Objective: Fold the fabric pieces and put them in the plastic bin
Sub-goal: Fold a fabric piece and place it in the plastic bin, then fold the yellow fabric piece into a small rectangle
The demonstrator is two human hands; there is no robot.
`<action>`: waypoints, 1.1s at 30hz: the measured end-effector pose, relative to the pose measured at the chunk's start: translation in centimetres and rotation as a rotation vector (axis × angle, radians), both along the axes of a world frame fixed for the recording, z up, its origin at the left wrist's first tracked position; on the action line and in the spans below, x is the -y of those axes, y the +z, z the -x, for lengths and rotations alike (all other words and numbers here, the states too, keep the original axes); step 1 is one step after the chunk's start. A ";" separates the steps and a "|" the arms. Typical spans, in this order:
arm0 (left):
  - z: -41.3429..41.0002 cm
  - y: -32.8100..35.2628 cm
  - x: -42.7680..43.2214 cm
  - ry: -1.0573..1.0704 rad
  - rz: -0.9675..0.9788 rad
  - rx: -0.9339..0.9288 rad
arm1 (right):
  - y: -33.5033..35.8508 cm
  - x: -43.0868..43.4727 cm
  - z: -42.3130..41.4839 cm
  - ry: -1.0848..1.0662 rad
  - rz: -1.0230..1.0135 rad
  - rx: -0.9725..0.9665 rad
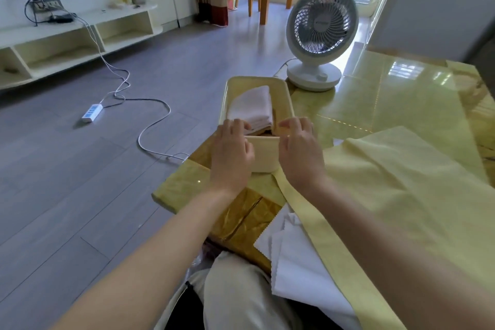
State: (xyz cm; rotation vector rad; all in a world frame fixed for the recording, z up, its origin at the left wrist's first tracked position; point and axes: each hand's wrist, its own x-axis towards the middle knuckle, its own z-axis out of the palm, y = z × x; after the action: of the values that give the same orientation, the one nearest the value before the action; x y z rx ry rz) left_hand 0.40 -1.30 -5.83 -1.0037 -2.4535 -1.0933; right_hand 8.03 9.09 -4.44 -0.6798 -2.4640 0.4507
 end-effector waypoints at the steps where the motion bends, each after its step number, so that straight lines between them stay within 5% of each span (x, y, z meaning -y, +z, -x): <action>1: -1.4 -0.7 -0.3 -0.060 0.000 -0.020 | -0.7 0.2 -1.4 -0.011 -0.003 0.021; 11: -9.7 -7.8 -2.5 -0.572 0.395 0.129 | -8.3 1.4 -13.5 -0.159 0.218 0.490; 18: -10.6 -8.8 -3.3 -0.537 0.531 0.076 | -9.6 2.1 -16.8 -0.194 0.191 0.530; 33: -11.4 -7.4 -3.6 -0.578 0.463 -0.199 | -9.4 3.8 -20.0 -0.228 0.126 0.557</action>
State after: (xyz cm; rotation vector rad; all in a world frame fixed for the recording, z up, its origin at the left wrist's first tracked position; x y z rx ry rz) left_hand 11.82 2.31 -13.23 -1.9433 -2.3525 -0.5065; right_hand 28.06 5.32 -13.81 -1.2662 -2.8306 0.3638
